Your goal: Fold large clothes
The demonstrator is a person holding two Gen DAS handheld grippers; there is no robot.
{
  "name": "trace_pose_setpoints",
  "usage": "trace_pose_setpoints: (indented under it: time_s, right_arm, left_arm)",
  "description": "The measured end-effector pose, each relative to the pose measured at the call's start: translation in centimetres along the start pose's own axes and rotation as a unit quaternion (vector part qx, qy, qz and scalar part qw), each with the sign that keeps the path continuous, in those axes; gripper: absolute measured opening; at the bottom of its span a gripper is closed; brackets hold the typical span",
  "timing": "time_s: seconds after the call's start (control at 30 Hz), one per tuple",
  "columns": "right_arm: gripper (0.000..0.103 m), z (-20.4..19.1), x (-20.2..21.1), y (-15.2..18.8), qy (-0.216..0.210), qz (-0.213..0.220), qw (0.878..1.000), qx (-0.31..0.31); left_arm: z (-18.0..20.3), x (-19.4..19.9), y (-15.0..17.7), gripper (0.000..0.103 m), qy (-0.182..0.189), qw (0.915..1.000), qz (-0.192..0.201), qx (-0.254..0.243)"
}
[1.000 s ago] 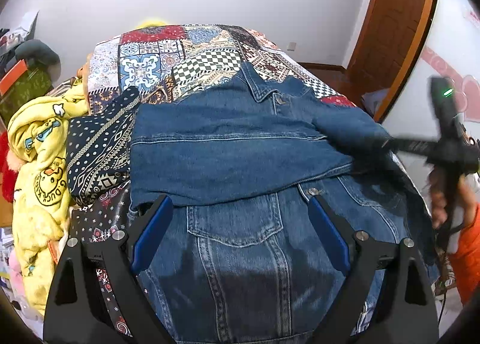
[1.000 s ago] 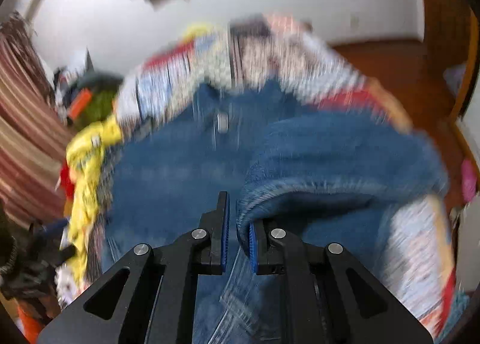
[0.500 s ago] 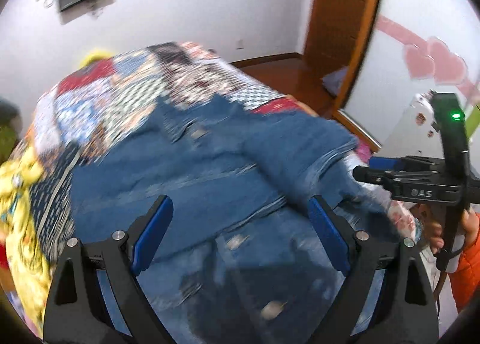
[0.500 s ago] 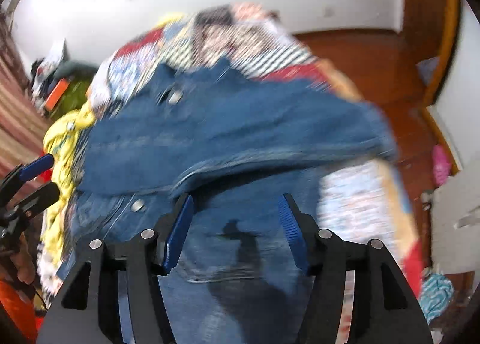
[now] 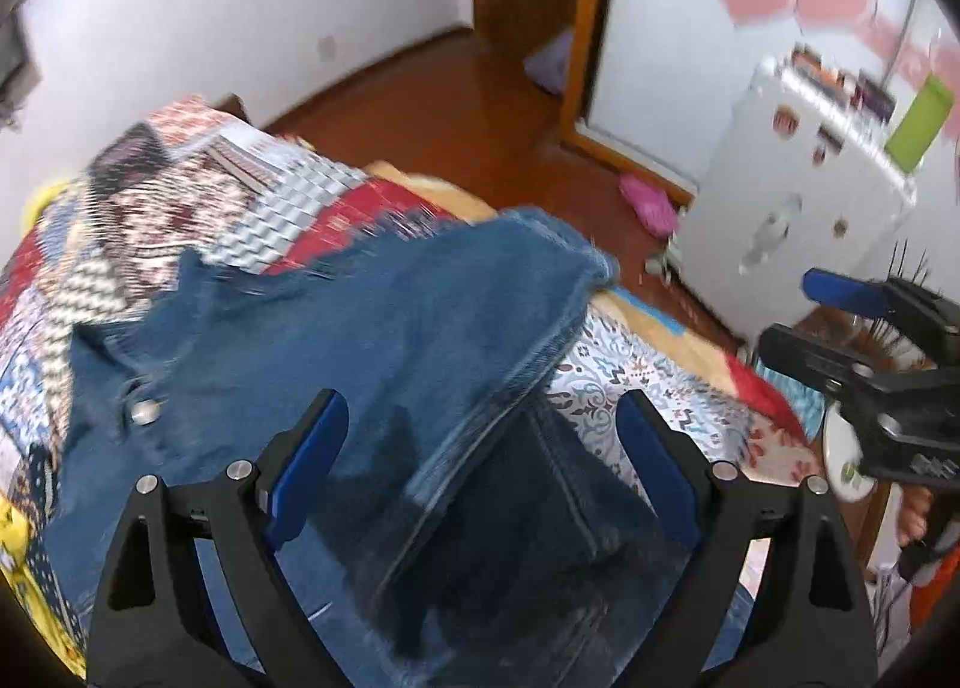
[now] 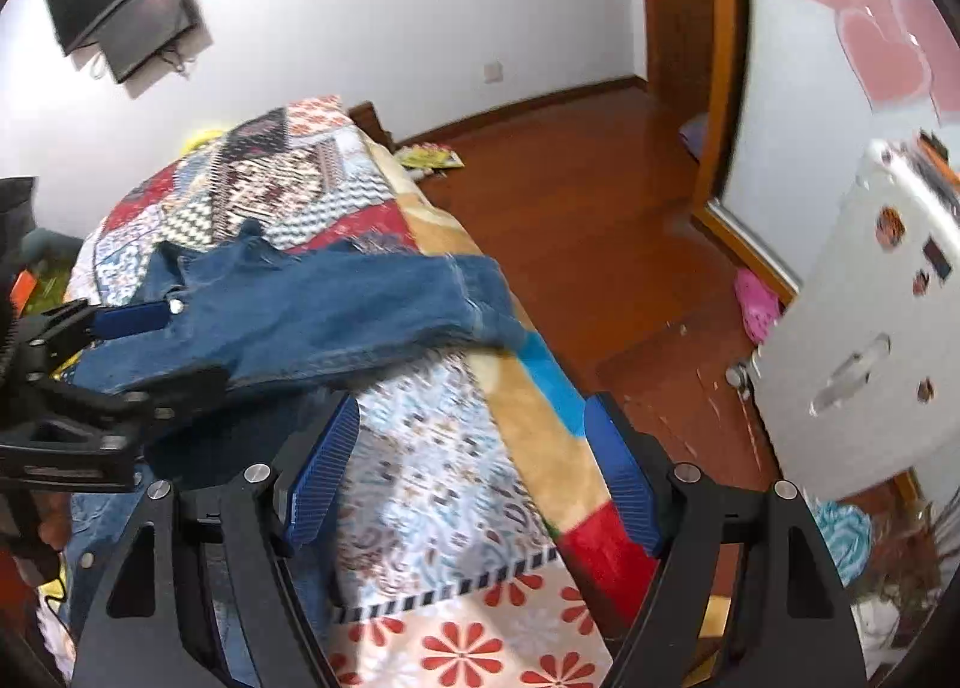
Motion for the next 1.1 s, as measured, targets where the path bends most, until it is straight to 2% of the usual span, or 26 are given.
trace_pose_setpoints:
  time_s: [0.1, 0.23, 0.33, 0.37, 0.5, 0.63, 0.73, 0.8, 0.93, 1.0, 1.1]
  right_arm:
    - [0.075, 1.1, -1.2, 0.5, -0.008, -0.024, 1.0, -0.016]
    - [0.075, 1.2, -2.5, 1.1, -0.017, -0.045, 0.999, -0.023]
    - [0.075, 0.8, -3.2, 1.6, -0.021, -0.057, 0.998, -0.019]
    - [0.075, 0.8, -3.3, 1.6, -0.023, -0.058, 0.998, -0.019]
    - [0.075, -0.4, -4.3, 1.3, -0.041, -0.074, 0.996, -0.016]
    - [0.075, -2.7, -4.5, 0.8, -0.059, -0.075, 0.995, 0.009]
    - [0.075, -4.8, -4.4, 0.3, -0.064, -0.072, 0.994, 0.043]
    - [0.075, -5.8, -4.4, 0.1, -0.067, -0.07, 0.994, 0.058]
    - [0.075, -6.9, -5.4, -0.2, -0.056, -0.081, 0.992, 0.073]
    - [0.075, -7.2, -6.3, -0.2, -0.049, -0.092, 0.992, 0.073]
    - [0.075, -7.3, -7.7, 0.3, -0.046, -0.116, 0.99, 0.071]
  left_arm:
    - [1.4, -3.5, -0.7, 0.081, -0.021, 0.999, -0.03, -0.026]
    - [1.5, -5.7, -1.0, 0.051, -0.05, 0.9977, -0.037, -0.028]
    - [1.2, -4.4, -1.2, 0.025, -0.012, 0.9997, -0.013, -0.018]
    - [1.1, -3.6, -1.3, 0.018, -0.013, 0.9998, -0.001, -0.015]
    - [-0.2, 0.7, -1.4, 0.013, -0.003, 0.9986, 0.052, 0.003]
    - [-3.5, 5.2, -0.4, 0.013, -0.006, 0.9938, 0.105, 0.036]
    - [-7.2, 8.3, 1.7, 0.012, -0.014, 0.9883, 0.134, 0.073]
    - [-9.7, 9.9, 3.9, 0.012, -0.032, 0.9842, 0.146, 0.095]
    - [-13.9, 11.2, 9.4, 0.012, -0.058, 0.9778, 0.142, 0.142]
    - [-15.5, 10.5, 12.4, 0.012, -0.074, 0.977, 0.12, 0.16]
    - [-17.0, 8.0, 16.7, 0.012, -0.069, 0.9774, 0.072, 0.186]
Point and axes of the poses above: each gripper's, at about its wrist camera, not at the fingertips, and x roughly against the way its jaws point, z to its right, y to its underside, the point moved 1 cm from there along -x, roughly the way its jaws point, and after that the axes turned 10 degrees about -z, right-handed, at the moved point
